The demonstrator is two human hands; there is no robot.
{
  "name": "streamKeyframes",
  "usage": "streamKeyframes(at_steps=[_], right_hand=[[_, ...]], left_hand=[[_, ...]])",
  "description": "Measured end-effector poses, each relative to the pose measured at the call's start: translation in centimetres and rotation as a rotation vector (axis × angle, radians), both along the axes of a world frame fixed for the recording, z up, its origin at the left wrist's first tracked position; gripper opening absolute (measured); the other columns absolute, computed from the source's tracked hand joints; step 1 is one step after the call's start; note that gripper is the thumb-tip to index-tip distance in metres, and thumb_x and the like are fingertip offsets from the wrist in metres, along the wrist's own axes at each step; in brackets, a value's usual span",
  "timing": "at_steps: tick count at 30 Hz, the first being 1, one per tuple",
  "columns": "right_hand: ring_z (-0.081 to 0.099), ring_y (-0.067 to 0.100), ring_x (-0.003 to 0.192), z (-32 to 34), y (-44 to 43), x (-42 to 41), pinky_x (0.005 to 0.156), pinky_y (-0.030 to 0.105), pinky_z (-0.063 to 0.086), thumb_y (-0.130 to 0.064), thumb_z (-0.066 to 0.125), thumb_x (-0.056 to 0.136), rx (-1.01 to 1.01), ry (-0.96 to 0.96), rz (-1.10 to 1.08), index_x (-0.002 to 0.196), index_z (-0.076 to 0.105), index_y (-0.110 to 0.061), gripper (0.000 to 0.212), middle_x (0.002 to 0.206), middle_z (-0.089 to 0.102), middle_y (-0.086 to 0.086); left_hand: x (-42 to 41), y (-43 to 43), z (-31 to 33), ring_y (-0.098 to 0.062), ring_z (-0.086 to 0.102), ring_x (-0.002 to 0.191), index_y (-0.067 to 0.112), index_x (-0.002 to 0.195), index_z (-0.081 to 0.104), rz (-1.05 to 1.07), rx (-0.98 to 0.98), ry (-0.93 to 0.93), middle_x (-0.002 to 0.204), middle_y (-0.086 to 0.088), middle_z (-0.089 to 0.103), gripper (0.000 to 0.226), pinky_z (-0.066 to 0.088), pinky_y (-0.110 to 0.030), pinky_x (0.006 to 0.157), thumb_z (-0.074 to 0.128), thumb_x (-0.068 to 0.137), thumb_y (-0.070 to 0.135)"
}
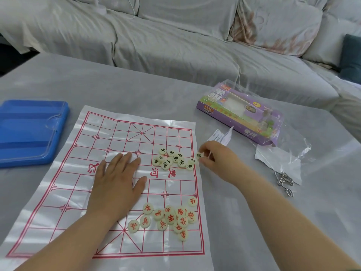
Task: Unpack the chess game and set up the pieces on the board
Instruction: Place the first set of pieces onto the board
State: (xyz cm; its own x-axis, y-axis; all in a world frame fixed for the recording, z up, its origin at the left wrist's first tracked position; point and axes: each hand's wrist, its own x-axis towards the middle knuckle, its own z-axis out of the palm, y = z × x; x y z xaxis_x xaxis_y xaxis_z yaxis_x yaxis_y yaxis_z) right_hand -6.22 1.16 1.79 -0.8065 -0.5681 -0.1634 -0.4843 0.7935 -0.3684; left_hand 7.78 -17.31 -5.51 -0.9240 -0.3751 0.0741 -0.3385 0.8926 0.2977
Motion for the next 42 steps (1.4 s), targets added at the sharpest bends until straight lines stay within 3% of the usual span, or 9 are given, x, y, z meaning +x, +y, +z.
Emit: streamKeyframes(at_steps=[8, 13, 17, 20, 23, 28, 31, 35, 42], right_hand=[[0.045, 0.010, 0.084, -1.4, -3.6, -0.9, 0.075, 0.020, 0.037, -0.025, 0.055, 0.089, 0.001, -0.021, 0.004, 0.118, 0.051, -0.014, 0.031, 0.098, 0.044, -0.004], [0.041, 0.002, 0.063, -2.1, 2.0, -1.6, 0.056, 0.017, 0.030, -0.013, 0.055, 0.086, -0.261, 0.140, -0.268, 0.097, 0.058, -0.013, 0.012, 0.082, 0.047, -0.006], [0.044, 0.019, 0.083, -3.0, 5.4, -2.4, 0.078, 0.023, 0.034, -0.001, 0.053, 0.083, -0.211, 0.113, -0.419, 0.110, 0.054, -0.005, 0.027, 0.110, 0.049, 0.009], [0.047, 0.029, 0.109, -3.4, 5.3, -2.5, 0.097, 0.030, 0.034, 0.000, 0.054, 0.080, -0.097, 0.014, -0.304, 0.119, 0.054, -0.006, 0.039, 0.129, 0.042, 0.013], [0.040, 0.026, 0.120, -3.0, 4.2, -2.5, 0.101, 0.027, 0.029, -0.005, 0.053, 0.083, 0.013, 0.001, -0.160, 0.126, 0.050, -0.013, 0.044, 0.134, 0.040, 0.009], [0.047, 0.020, 0.110, -2.3, 3.0, -2.7, 0.091, 0.022, 0.034, -0.010, 0.046, 0.091, 0.144, -0.042, -0.058, 0.123, 0.049, -0.018, 0.033, 0.130, 0.040, 0.005], [0.043, 0.014, 0.088, -2.3, 2.9, -2.9, 0.077, 0.018, 0.032, -0.009, 0.046, 0.091, 0.142, -0.023, -0.074, 0.115, 0.054, -0.014, 0.026, 0.117, 0.048, 0.007], [0.040, 0.011, 0.085, -2.3, 3.0, -2.5, 0.074, 0.017, 0.031, -0.009, 0.048, 0.090, 0.115, 0.002, -0.127, 0.104, 0.059, -0.009, 0.018, 0.103, 0.047, 0.002], [0.045, 0.011, 0.083, -1.0, -2.4, -0.3, 0.073, 0.019, 0.035, -0.010, 0.051, 0.090, -0.156, 0.019, -0.083, 0.106, 0.057, -0.009, 0.017, 0.102, 0.048, -0.001]], left_hand=[[0.1, 0.0, 0.4, -0.018, 0.013, 0.141, 0.025, 0.140, 0.033, 0.009, 0.024, -0.017, 0.151, 0.002, 0.023, 0.093, 0.000, -0.039, 0.113, -0.006, 0.062, 0.060], [0.1, 0.0, 0.5, -0.018, 0.011, 0.141, 0.025, 0.140, 0.031, 0.004, 0.018, -0.040, 0.151, 0.002, 0.021, 0.094, -0.001, -0.039, 0.113, -0.007, 0.061, 0.059], [0.2, 0.1, 0.8, -0.016, 0.004, 0.142, 0.028, 0.143, 0.022, 0.001, 0.003, -0.082, 0.153, 0.004, 0.013, 0.098, -0.004, -0.037, 0.113, -0.013, 0.057, 0.059], [0.2, 0.1, 0.8, -0.016, 0.003, 0.142, 0.028, 0.143, 0.021, -0.002, -0.008, -0.093, 0.153, 0.004, 0.012, 0.098, -0.004, -0.037, 0.113, -0.014, 0.057, 0.059], [0.1, 0.1, 0.7, -0.015, 0.004, 0.142, 0.028, 0.143, 0.022, -0.002, -0.006, -0.090, 0.153, 0.004, 0.012, 0.097, -0.005, -0.037, 0.113, -0.013, 0.057, 0.059], [0.1, 0.1, 0.7, -0.017, 0.009, 0.141, 0.026, 0.141, 0.028, -0.005, 0.005, -0.078, 0.152, 0.003, 0.018, 0.095, -0.002, -0.038, 0.113, -0.008, 0.060, 0.061], [0.1, 0.0, 0.9, -0.015, 0.007, 0.141, 0.027, 0.142, 0.025, 0.004, 0.032, -0.092, 0.152, 0.005, 0.016, 0.082, -0.003, -0.037, 0.113, 0.005, 0.070, 0.061], [0.2, -0.2, 1.1, -0.011, 0.003, 0.141, 0.029, 0.141, 0.022, 0.013, 0.078, -0.101, 0.153, 0.009, 0.011, 0.078, -0.006, -0.033, 0.113, 0.013, 0.070, 0.057], [0.4, 0.0, 1.1, -0.011, -0.003, 0.141, 0.030, 0.143, 0.017, -0.007, 0.027, -0.129, 0.154, 0.008, 0.004, 0.098, -0.008, -0.035, 0.113, -0.013, 0.056, 0.065]])
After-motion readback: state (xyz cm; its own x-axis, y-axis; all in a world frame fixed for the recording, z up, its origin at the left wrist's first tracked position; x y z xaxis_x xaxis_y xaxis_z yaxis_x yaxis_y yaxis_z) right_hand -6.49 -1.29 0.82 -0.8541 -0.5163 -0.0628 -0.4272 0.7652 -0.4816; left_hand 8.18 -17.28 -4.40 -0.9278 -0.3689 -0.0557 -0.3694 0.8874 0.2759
